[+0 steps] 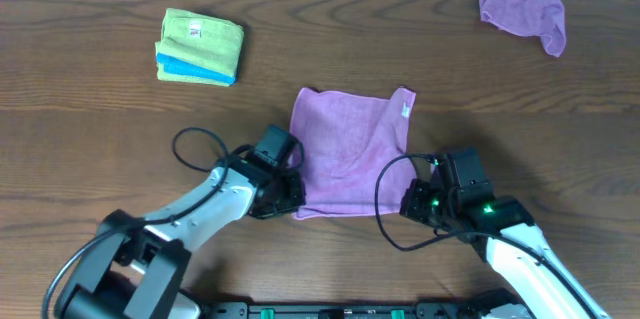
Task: Fold the cloth
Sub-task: 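Pull both near corners with both grippers to flatten the cloth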
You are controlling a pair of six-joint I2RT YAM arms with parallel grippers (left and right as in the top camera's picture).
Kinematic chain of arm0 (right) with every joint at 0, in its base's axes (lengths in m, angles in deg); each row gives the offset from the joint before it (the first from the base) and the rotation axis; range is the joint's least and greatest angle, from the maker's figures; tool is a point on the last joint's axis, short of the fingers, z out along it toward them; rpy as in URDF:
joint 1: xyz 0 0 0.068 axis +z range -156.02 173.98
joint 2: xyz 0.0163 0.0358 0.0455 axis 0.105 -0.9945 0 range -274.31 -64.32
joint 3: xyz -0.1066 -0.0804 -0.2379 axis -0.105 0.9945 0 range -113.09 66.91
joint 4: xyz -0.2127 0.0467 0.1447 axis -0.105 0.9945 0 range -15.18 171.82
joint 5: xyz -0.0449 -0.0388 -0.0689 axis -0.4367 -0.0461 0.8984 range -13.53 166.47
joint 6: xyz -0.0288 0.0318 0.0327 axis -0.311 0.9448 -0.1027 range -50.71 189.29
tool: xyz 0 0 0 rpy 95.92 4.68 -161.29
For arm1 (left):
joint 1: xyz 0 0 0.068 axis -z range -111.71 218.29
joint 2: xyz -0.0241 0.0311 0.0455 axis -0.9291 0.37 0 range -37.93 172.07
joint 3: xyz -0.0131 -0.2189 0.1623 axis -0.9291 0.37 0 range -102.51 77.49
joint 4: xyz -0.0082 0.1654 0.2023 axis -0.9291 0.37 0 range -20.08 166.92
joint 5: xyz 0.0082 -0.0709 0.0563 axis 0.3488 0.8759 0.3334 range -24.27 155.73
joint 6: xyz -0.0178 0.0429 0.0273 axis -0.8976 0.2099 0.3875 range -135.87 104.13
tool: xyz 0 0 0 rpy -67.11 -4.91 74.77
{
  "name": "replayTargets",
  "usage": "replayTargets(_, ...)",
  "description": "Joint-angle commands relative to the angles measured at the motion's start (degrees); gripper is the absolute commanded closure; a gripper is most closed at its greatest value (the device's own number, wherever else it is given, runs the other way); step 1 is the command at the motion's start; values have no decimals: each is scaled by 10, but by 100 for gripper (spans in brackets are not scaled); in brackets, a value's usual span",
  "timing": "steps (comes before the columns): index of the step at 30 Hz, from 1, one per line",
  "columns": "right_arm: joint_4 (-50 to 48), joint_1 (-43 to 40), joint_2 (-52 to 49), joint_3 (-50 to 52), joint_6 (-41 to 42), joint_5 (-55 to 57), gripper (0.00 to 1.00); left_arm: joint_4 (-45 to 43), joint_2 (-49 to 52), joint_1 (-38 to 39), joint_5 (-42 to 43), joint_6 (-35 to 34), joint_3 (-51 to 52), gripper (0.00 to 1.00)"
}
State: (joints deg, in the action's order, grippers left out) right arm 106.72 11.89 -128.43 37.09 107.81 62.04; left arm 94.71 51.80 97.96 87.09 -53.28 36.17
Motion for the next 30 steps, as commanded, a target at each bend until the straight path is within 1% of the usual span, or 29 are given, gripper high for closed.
replayTargets(1, -3, 2, 12, -3, -13, -12, 99, 31, -50, -24, 4, 36, -12, 94)
replayTargets(4, -24, 2, 31, -9, -13, -21, 99, 39, -99, -34, 27, 40, -16, 94)
replayTargets(7, -45, 2, 49, -17, -13, -14, 99, 38, -136, -35, 23, 24, -20, 94)
replayTargets(10, -36, 2, 57, -27, -13, -14, 99, 48, -156, -35, 20, 21, -20, 94)
replayTargets(16, 51, 2, 58, -29, -13, 5, 99, 123, -160, -35, -12, 29, -20, 94)
replayTargets(20, 91, 2, 67, -29, -13, 27, 99, 144, -160, -35, -17, 38, -20, 94)
replayTargets(30, 86, 2, 102, -29, -21, 56, 99, 143, -160, -35, -19, 40, -20, 94)
